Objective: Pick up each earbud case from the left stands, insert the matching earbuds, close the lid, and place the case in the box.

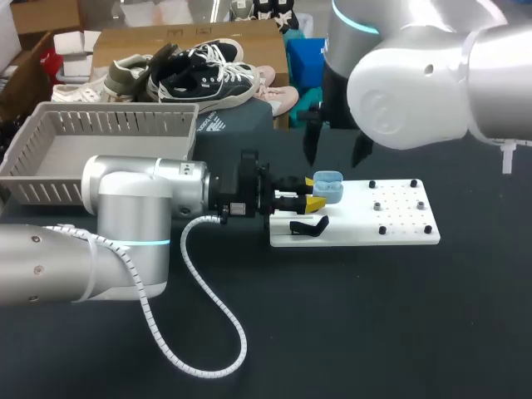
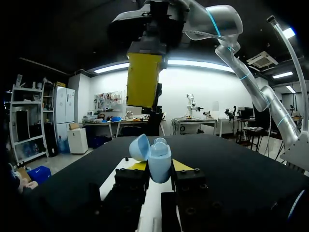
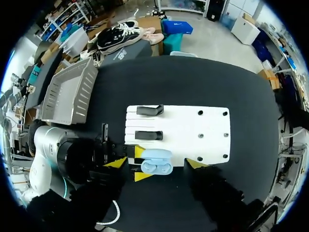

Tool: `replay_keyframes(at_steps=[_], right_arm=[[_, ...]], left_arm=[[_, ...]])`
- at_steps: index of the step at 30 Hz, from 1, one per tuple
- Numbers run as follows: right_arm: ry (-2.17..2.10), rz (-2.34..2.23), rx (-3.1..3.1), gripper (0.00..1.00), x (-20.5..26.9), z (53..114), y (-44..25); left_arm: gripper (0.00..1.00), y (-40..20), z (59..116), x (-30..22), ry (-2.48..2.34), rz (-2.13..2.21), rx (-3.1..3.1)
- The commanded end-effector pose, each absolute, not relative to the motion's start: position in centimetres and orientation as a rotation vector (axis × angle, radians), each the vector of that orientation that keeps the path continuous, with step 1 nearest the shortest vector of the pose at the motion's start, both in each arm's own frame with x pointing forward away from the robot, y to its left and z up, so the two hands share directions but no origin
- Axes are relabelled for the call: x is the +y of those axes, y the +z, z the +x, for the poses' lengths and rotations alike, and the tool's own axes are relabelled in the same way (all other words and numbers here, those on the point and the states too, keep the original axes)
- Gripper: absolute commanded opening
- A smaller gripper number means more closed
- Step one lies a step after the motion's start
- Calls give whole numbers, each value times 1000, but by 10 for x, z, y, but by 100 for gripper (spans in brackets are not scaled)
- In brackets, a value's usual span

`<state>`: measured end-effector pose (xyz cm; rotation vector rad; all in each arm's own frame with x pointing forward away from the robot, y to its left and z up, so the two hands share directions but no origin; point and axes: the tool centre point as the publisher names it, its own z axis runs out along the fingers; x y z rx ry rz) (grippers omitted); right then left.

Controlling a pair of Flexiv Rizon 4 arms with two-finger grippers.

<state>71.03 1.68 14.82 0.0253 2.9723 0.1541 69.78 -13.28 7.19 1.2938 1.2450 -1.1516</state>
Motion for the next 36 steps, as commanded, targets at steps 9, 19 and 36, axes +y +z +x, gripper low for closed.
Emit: replay_keyframes(at_steps=[9, 19, 36], right_arm=[[70, 287, 2942, 100, -6, 738, 125], [10, 347, 2959, 100, -26, 736, 108], [33, 283, 3002, 100, -24, 701, 121]], left_arm=[[0, 72, 697, -133, -1148, 1290, 1246], [0, 72, 697, -133, -1148, 1290, 1246], [0, 72, 697, -133, -1148, 1290, 1246]])
